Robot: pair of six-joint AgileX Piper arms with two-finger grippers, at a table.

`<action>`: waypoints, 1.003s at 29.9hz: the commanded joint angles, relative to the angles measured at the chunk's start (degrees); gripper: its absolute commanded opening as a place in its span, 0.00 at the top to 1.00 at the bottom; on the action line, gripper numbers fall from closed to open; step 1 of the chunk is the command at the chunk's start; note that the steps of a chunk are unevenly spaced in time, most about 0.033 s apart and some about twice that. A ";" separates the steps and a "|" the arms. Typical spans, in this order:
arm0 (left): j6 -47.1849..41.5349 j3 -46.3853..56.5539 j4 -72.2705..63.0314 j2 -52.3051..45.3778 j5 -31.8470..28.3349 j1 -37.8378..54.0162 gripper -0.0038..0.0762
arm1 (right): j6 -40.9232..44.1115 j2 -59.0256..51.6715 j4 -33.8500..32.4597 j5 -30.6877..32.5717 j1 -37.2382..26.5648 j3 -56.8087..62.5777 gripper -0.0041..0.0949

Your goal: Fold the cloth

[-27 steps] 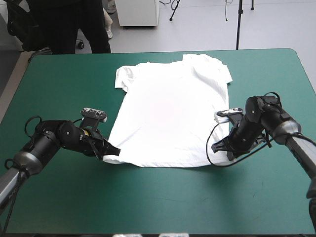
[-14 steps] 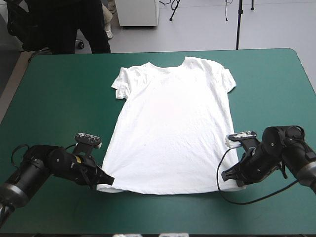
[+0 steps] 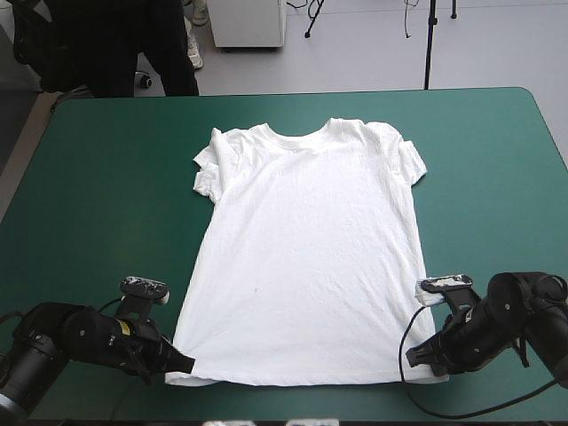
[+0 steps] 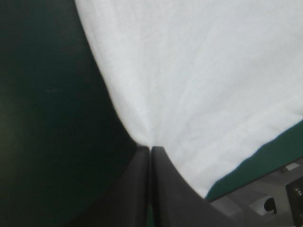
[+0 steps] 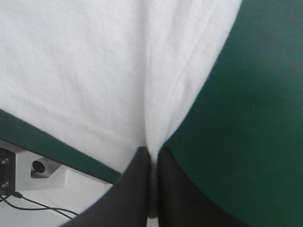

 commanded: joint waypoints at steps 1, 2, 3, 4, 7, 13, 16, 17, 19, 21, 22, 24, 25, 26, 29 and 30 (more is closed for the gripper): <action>-0.61 0.27 -1.69 -0.62 -0.37 -0.28 0.96 | -0.05 -1.80 0.95 1.77 0.12 -0.87 0.97; -0.61 0.53 -1.69 -0.51 -0.45 -0.28 0.96 | -0.05 -1.80 0.95 1.88 0.12 -0.87 0.97; -0.61 0.81 -1.69 -0.06 -0.56 -0.28 0.96 | -0.36 -1.68 0.92 1.89 0.12 -0.87 0.96; -0.65 1.21 -1.69 0.24 -0.53 -0.28 0.95 | -1.00 -1.68 0.92 1.89 0.12 -0.87 0.94; -0.42 1.70 -1.58 1.44 -0.53 -0.28 0.84 | -1.64 -1.68 0.67 1.89 0.12 -0.87 0.82; -0.32 1.55 -1.58 1.64 -1.35 -0.28 0.40 | -1.40 -1.68 0.30 1.89 0.12 -0.87 0.38; -2.06 0.27 -1.47 1.64 -0.56 -0.07 0.26 | -0.98 -1.68 -0.10 1.89 0.12 -1.91 0.27; -3.23 -0.91 -1.24 1.64 0.19 -0.07 0.24 | -0.98 -1.78 -0.58 1.89 0.12 -2.87 0.27; -5.62 -4.46 -1.11 1.64 1.19 -0.07 0.24 | 0.36 -1.78 -2.28 1.89 0.12 -5.46 0.28; -7.99 -10.17 -0.82 1.64 -0.13 -0.07 0.25 | 2.90 -1.78 -5.91 1.02 0.12 -9.49 0.28; -9.80 -13.37 0.24 1.64 -1.99 -0.07 0.25 | 4.43 -1.78 -8.26 -0.23 0.12 -11.23 0.28; -13.90 -18.99 4.46 2.58 -5.70 -0.07 0.25 | 7.57 -1.78 -13.12 -3.51 0.12 -15.48 0.28; -15.97 -21.91 7.84 3.70 -7.28 -0.07 0.25 | 8.52 -1.68 -14.89 -5.12 0.12 -17.43 0.28; -17.87 -24.66 11.53 5.19 -8.12 -0.07 0.25 | 9.54 -1.68 -17.17 -7.26 0.12 -19.15 0.28; -20.23 -31.50 19.49 11.86 -8.29 -0.07 0.25 | 11.13 -1.19 -20.98 -12.67 0.12 -23.04 0.28; -20.23 -33.61 19.82 14.13 -8.06 -0.07 0.25 | 11.53 -0.82 -21.93 -13.55 0.12 -24.24 0.28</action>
